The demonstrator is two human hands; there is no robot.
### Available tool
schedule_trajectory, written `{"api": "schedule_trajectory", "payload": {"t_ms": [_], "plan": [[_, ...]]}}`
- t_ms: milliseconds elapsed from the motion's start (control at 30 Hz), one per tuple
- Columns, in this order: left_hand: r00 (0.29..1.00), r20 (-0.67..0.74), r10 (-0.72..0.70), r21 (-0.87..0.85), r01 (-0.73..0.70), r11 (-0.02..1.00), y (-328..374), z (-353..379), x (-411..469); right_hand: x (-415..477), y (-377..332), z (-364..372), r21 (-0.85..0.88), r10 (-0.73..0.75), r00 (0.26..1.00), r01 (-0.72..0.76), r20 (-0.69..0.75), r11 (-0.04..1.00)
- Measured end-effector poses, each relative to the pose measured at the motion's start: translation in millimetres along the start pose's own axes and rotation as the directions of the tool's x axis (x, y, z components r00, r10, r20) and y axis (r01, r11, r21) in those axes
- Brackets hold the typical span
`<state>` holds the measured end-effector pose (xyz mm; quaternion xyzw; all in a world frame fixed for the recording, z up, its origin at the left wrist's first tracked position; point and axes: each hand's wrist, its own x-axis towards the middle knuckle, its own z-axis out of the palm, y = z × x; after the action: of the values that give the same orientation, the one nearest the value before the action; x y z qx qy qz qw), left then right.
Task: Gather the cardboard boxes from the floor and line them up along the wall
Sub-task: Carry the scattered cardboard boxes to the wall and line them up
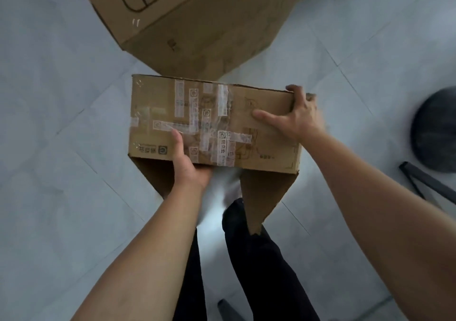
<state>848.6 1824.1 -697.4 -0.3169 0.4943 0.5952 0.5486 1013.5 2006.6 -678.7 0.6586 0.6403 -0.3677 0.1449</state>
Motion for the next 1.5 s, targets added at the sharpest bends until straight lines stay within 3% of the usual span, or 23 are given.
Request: {"api": "schedule_trajectory", "payload": {"t_ms": [133,300,533,800,967,1200,1500], "plan": [[0.990,-0.128,0.063,0.071,-0.054,0.996,37.7,-24.7,-10.3,-34.7,-8.4,24.1,0.093,-0.014,0.992,0.002,0.129,0.996],[0.972,-0.176,0.157,0.070,-0.147,0.987,101.5,-69.6,-59.3,-94.7,-61.4,62.7,0.144,-0.054,0.984,0.029,0.171,0.989],[0.893,-0.339,0.295,-0.096,-0.344,0.934,239.4,-158.7,-198.9,-212.8,-245.2,94.5,0.055,-0.333,0.916,0.329,0.226,0.943],[0.794,-0.412,0.447,-0.414,-0.600,0.684,379.6,-305.7,-358.3,-392.8,-467.8,145.0,-0.009,-0.679,0.695,0.700,0.238,0.714],[0.688,-0.520,0.507,-0.457,-0.725,0.516,459.3,-399.1,-450.7,-513.6,-588.2,189.7,0.015,-0.821,0.511,0.847,0.255,0.532],[0.594,-0.666,0.451,-0.472,-0.804,0.362,555.3,-512.0,-526.5,-633.5,-728.7,272.2,0.030,-0.911,0.289,0.950,0.292,0.311],[0.383,-0.829,0.406,-0.365,-0.923,0.126,722.7,-639.7,-574.9,-731.9,-934.6,429.1,0.088,-0.896,0.088,0.986,0.436,0.140]]}}
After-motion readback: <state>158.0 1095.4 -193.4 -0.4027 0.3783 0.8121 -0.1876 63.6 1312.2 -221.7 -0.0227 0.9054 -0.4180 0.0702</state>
